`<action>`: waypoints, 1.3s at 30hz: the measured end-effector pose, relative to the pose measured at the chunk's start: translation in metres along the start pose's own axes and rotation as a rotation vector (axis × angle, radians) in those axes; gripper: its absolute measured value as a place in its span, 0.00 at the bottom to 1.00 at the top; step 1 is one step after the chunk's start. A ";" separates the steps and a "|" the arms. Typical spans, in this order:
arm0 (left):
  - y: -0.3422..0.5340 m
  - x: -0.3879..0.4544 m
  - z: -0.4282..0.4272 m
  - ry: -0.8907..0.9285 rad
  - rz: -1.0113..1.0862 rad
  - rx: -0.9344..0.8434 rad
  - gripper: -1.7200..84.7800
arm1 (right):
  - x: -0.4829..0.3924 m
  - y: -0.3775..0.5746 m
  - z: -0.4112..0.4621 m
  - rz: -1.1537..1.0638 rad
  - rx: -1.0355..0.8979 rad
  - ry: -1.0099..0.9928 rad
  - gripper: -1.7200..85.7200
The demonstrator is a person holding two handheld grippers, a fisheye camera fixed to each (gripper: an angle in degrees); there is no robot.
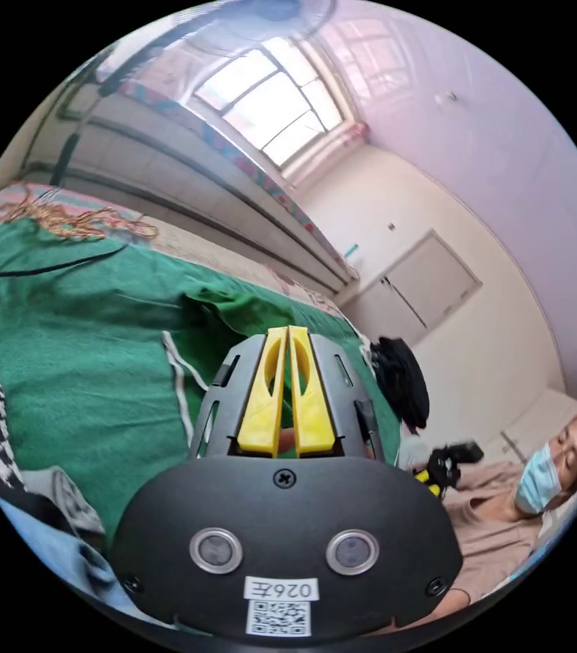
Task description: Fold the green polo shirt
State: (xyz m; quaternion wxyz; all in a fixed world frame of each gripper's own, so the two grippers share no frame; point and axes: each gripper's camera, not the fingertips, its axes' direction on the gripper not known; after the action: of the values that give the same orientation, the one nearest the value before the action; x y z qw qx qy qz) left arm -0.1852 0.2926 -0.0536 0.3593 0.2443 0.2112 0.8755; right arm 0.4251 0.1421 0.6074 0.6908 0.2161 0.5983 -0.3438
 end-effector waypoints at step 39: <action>0.162 0.182 0.075 -0.499 -0.236 -0.169 0.27 | 0.324 -0.354 -0.409 0.821 0.131 -0.301 0.16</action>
State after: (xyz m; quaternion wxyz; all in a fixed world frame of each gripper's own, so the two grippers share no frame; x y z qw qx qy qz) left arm -0.3396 0.3348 0.1443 0.5186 0.3952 0.0692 0.7550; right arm -0.0966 0.1247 0.2532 0.8344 0.4267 0.3325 -0.1058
